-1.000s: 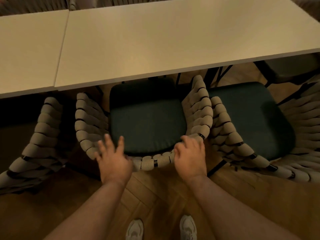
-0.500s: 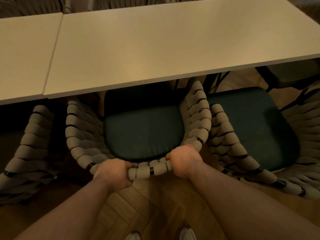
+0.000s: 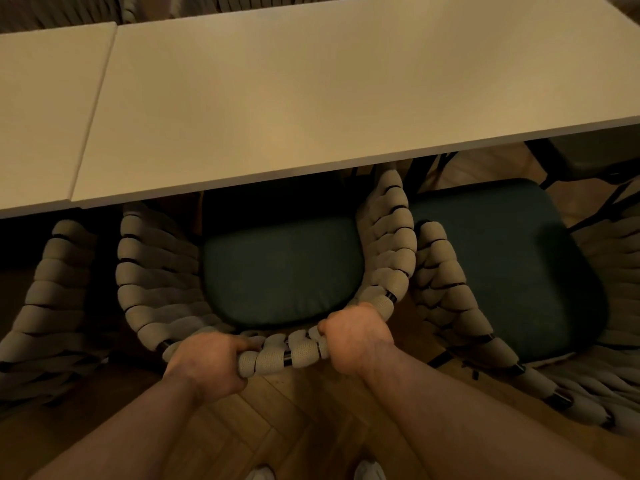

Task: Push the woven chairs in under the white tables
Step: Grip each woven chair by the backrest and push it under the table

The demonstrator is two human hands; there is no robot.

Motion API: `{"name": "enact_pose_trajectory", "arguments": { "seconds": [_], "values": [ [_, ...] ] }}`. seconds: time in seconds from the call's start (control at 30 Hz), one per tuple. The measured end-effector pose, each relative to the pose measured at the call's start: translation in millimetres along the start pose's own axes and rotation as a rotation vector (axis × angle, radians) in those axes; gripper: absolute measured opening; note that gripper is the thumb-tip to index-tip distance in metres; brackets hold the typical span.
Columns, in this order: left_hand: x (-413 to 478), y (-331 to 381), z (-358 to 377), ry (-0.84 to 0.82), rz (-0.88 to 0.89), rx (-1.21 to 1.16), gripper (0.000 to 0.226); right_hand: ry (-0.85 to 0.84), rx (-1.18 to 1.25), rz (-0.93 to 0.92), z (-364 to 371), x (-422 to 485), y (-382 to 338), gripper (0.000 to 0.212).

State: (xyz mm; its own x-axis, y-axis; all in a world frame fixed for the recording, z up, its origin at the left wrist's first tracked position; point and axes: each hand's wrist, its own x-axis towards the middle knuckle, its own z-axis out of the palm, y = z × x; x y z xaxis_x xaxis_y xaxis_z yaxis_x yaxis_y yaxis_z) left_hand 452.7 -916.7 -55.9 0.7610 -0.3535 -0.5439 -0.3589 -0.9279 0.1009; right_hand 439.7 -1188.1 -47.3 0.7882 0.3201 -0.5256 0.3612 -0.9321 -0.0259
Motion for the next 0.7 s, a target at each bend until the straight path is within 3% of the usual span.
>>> {"name": "enact_pose_trajectory", "arguments": {
  "seconds": [0.27,0.7],
  "values": [
    [-4,-7,-1,-0.074,0.033,-0.016,0.068,-0.053,0.045,0.026,2,-6,-8,0.010],
    [-4,-24,-11,-0.130,0.021,-0.003,0.060,0.001,0.101,0.021,10,7,-23,0.009]
  ]
}}
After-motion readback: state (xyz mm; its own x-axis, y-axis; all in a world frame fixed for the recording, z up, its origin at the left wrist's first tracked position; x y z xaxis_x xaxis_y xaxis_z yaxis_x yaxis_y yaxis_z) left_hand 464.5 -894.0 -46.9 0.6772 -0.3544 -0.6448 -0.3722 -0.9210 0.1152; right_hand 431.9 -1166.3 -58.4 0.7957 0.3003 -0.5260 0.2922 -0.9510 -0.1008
